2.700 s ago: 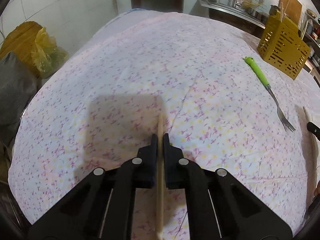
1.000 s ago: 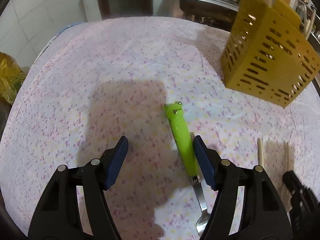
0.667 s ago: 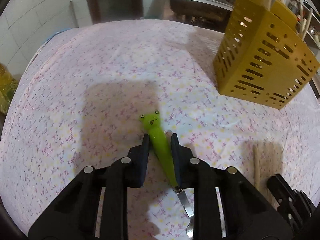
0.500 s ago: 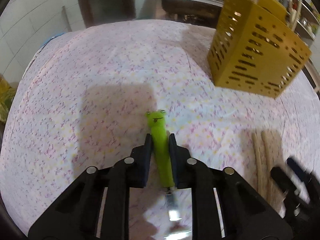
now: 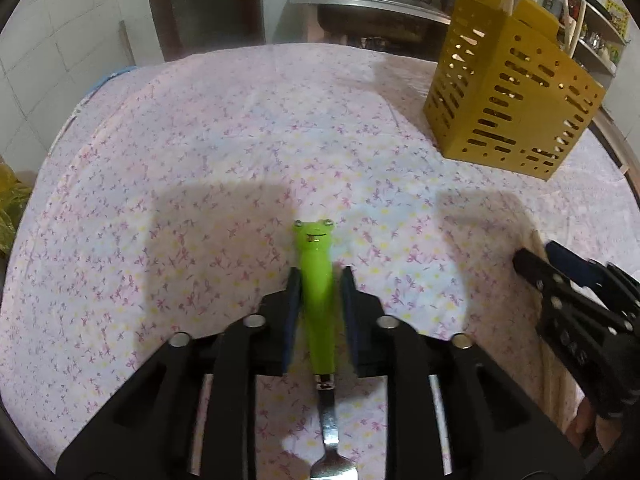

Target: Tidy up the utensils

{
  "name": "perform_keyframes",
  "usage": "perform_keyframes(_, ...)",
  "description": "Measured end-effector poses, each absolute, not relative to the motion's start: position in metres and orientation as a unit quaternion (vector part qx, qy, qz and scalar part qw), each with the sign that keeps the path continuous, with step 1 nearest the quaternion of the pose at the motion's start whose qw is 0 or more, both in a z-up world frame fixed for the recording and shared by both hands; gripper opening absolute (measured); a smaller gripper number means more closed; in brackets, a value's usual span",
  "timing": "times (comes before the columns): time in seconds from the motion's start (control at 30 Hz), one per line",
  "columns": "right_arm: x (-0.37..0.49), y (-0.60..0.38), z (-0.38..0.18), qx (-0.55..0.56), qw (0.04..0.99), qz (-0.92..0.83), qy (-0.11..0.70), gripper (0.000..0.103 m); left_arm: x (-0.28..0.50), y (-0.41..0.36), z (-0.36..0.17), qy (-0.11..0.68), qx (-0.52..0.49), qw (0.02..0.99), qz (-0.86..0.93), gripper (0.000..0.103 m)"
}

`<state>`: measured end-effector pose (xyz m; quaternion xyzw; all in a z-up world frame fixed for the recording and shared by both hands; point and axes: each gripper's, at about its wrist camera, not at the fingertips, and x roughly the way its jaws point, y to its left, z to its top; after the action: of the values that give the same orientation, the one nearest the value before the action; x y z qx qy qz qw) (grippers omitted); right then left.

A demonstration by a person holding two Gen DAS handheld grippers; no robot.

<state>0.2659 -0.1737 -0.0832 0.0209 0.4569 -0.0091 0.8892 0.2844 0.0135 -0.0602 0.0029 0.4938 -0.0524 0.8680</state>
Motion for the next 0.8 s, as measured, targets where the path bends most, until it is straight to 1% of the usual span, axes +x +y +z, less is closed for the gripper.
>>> perform_keyframes(0.03, 0.266, -0.176, -0.082, 0.027, 0.888, -0.007, 0.458, 0.019, 0.284, 0.014, -0.059, 0.494, -0.001, 0.868, -0.055, 0.037)
perform_keyframes(0.07, 0.266, -0.178, -0.081, 0.032, 0.888, -0.006, 0.459, 0.013, 0.281, 0.014, -0.056, 0.491, -0.006, 0.869, -0.057, 0.039)
perform_keyframes(0.13, 0.267, -0.180, -0.082, 0.041, 0.887, -0.003, 0.459, 0.013, 0.276, 0.012, -0.050, 0.484, -0.010, 0.873, -0.060, 0.047)
perform_keyframes(0.2, 0.266, -0.180, -0.082, 0.042, 0.888, -0.003, 0.457, 0.013, 0.273, 0.012, -0.043, 0.476, -0.013, 0.877, -0.063, 0.053)
perform_keyframes(0.27, 0.265, -0.180, -0.082, 0.040, 0.888, -0.005, 0.458, 0.013, 0.270, 0.015, -0.037, 0.472, -0.015, 0.879, -0.064, 0.054)
perform_keyframes(0.33, 0.264, -0.179, -0.082, 0.041, 0.886, -0.007, 0.461, 0.013, 0.270, 0.021, -0.034, 0.471, -0.018, 0.880, -0.056, 0.058)
perform_keyframes(0.5, 0.256, -0.183, -0.084, 0.048, 0.883, -0.010, 0.466, 0.013, 0.272, 0.035, -0.038, 0.490, -0.023, 0.871, -0.037, 0.059)
perform_keyframes(0.63, 0.254, -0.182, -0.084, 0.046, 0.882, -0.015, 0.469, 0.013, 0.278, 0.030, -0.051, 0.496, 0.004, 0.868, -0.029, 0.060)
perform_keyframes(0.73, 0.252, -0.183, -0.084, 0.043, 0.880, -0.013, 0.473, 0.013, 0.289, 0.029, -0.065, 0.510, -0.005, 0.860, -0.022, 0.060)
perform_keyframes(0.8, 0.249, -0.185, -0.084, 0.048, 0.878, -0.014, 0.477, 0.014, 0.291, 0.028, -0.066, 0.500, -0.001, 0.866, -0.016, 0.060)
